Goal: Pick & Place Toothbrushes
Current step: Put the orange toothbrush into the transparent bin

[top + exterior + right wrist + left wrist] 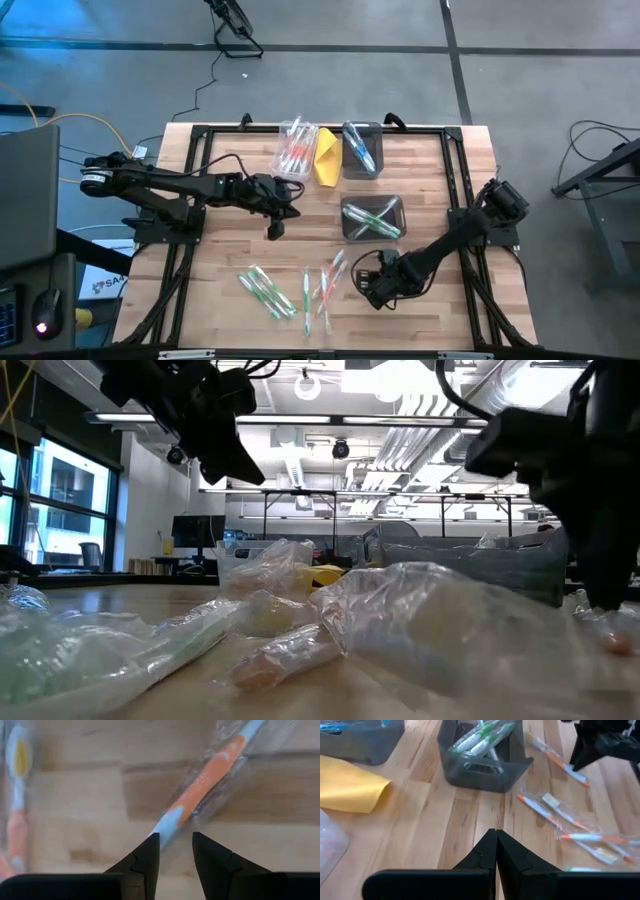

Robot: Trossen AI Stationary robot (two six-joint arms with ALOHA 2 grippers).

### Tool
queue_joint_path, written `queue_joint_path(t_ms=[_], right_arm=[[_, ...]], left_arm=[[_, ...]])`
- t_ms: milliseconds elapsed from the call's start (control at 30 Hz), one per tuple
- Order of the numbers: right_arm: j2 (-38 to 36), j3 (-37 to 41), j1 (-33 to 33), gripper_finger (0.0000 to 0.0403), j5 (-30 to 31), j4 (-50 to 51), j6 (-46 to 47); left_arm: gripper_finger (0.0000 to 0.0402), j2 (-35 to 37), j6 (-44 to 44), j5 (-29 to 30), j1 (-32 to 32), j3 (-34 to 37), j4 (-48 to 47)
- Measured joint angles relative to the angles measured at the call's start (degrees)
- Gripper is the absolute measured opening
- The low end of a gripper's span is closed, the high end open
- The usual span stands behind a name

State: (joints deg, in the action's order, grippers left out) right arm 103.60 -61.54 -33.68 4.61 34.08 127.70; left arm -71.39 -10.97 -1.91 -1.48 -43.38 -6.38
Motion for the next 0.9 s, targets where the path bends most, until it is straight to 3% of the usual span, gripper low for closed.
queue_joint_path(t_ms=[333, 633, 800, 900], right_arm=[[3.4, -0.3, 1.2, 0.0106, -1.7, -0.8, 1.3], [3.2, 0.0, -1.0, 0.0020, -2.7, -1.5, 1.2], [2.3, 0.1, -3.0, 0.0026, -2.0, -2.9, 0.3], [1.0, 0.2, -4.2, 0.0023, -5.5, -5.2, -0.4]], left_arm=[[0.0001, 0.0, 1.8, 0.2, 0.0, 0.0, -0.9], [0.0001, 0.0, 1.7, 0.2, 0.0, 0.0, -1.1], [0.0001, 0.0, 1.5, 0.1, 0.0, 0.0, -1.1], [0.0001, 0.0, 1.0, 0.0, 0.0, 0.0, -1.1]])
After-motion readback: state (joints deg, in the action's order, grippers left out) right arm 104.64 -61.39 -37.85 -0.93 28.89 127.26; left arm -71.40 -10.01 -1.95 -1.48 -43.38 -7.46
